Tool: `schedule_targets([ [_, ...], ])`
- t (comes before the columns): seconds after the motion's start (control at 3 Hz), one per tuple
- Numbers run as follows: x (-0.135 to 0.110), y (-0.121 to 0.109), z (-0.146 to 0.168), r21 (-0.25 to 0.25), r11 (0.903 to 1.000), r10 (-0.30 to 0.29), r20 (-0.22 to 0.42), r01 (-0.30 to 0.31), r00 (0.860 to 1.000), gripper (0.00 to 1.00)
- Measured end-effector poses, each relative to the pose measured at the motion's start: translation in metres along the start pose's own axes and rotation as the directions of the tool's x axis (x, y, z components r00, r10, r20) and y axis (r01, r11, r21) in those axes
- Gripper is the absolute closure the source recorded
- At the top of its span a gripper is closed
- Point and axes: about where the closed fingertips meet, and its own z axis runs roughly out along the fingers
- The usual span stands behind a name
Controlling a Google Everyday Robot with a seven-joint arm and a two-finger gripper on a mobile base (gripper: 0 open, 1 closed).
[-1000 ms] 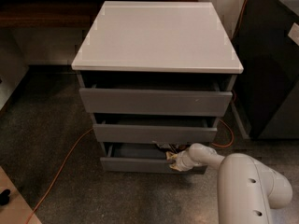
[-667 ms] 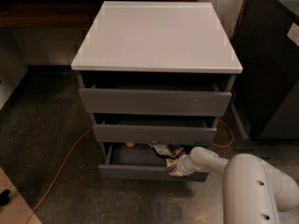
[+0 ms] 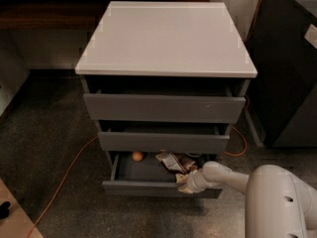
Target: Pick orange from bottom drawer and place on counter
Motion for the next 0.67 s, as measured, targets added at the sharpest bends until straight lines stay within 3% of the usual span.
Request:
schedule_targets([
  [0.67, -0.005, 0.014, -0.002, -0.008, 0.9998, 0.016, 0.012, -0.015, 1.0, 1.0],
])
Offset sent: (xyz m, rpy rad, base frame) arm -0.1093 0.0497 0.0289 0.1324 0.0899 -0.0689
